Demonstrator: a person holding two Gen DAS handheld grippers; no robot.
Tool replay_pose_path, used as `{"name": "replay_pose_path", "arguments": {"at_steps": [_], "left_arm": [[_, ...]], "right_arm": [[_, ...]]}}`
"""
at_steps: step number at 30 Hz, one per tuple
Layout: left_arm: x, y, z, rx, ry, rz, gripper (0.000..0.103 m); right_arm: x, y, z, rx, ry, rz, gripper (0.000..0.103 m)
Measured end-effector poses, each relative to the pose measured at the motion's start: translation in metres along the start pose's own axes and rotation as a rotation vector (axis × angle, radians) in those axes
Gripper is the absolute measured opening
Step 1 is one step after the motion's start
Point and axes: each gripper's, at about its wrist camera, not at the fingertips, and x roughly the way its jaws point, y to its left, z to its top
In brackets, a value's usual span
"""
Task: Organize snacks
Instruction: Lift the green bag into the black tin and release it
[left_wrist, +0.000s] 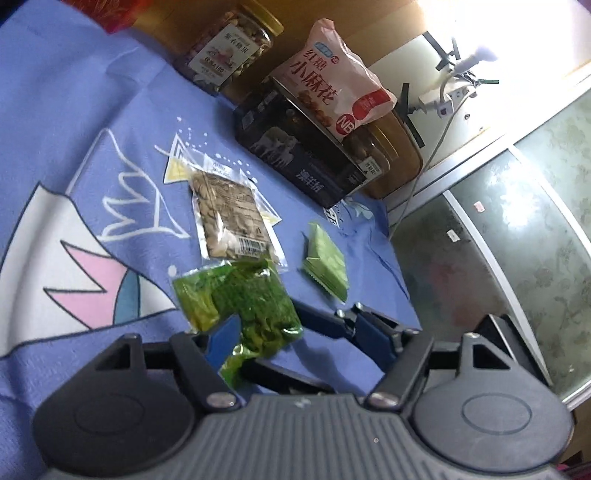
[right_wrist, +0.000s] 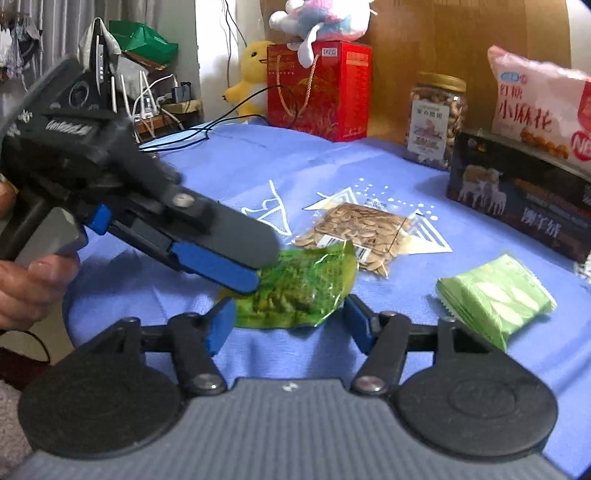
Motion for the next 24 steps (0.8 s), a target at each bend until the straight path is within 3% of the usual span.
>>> {"name": "replay_pose_path", "arguments": {"at_steps": [1,3,4,6,7,9,13,16,20,24], "left_arm": [[-0.003,0.001,0.000,0.000,-0.008,0.012,0.070],[-0.012,0.007,0.002,-0.005,-0.034,0.040,0.070],[-0.016,0.012,0.003,-0.023,-0.043,0.038,0.070],[-0.023,0.024,0.004,-0.079,-0.056,0.007,0.063],[-0.024,0.027,0.004,-0.089,-0.059,0.006,0.058],[-0.025,0.028,0.003,-0.089,-0.063,0.004,0.056],[-0.024,0.025,0.002,-0.071,-0.064,0.008,0.057],[-0.029,0.029,0.005,-0.107,-0.066,-0.010,0.065],[-0.043,0.029,0.009,-0.105,-0.105,0.018,0.078],[-0.041,0.025,0.008,-0.113,-0.083,0.007,0.082]], "right_arm": [[-0.001,0.002,-0.001,0.011,-0.009,-0.001,0.055],[-0.004,0.002,-0.002,0.053,-0.025,0.016,0.052],[-0.006,-0.001,-0.003,0.087,-0.040,0.037,0.041],[-0.011,-0.012,-0.003,0.189,-0.070,0.113,0.036],[-0.011,-0.020,-0.003,0.248,-0.079,0.166,0.025],[-0.006,-0.031,-0.001,0.345,-0.072,0.228,0.024],[0.008,-0.033,0.001,0.390,-0.026,0.214,0.022],[0.012,-0.043,0.000,0.489,-0.009,0.253,0.019],[0.011,-0.072,-0.018,0.735,0.002,0.382,0.013],[0.004,-0.093,-0.035,0.916,-0.039,0.490,0.012]]}}
